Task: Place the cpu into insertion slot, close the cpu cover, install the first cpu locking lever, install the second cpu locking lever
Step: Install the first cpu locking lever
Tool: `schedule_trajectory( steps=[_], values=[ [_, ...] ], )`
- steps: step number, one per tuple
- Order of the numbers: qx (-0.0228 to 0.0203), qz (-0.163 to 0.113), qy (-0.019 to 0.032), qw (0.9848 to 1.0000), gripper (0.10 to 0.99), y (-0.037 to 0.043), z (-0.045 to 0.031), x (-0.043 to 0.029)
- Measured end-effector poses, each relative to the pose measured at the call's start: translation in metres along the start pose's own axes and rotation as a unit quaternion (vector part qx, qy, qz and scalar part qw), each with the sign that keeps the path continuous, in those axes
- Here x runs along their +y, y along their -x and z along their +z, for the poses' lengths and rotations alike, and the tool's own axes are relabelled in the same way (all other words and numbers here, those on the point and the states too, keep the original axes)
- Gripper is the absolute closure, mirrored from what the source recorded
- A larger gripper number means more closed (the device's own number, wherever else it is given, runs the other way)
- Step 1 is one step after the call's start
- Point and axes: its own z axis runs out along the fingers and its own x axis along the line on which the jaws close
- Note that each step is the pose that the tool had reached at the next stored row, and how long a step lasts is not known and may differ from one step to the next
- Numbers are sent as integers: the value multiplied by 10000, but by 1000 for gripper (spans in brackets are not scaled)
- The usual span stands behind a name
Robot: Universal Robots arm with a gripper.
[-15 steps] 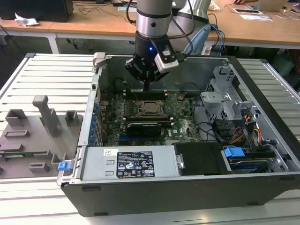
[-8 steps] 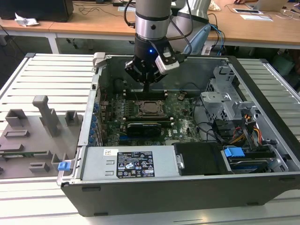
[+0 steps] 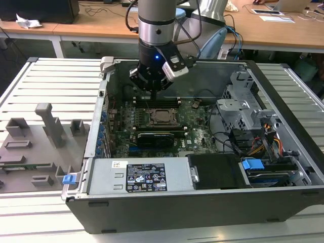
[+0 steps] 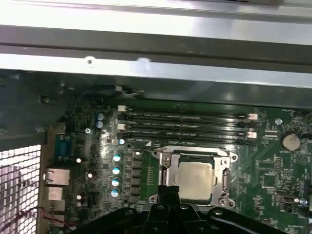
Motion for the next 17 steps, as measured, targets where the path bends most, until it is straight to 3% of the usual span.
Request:
schedule_trajectory(
  steps=[3, 7, 9, 17],
  values=[
    [-35, 0, 1, 10000, 980, -96, 19, 7],
    [-36, 0, 0, 10000, 980, -140, 58, 22],
    [-37, -1, 9, 10000, 980, -211, 80, 28],
    [-38, -4, 24, 10000, 980, -285, 121, 101]
  ],
)
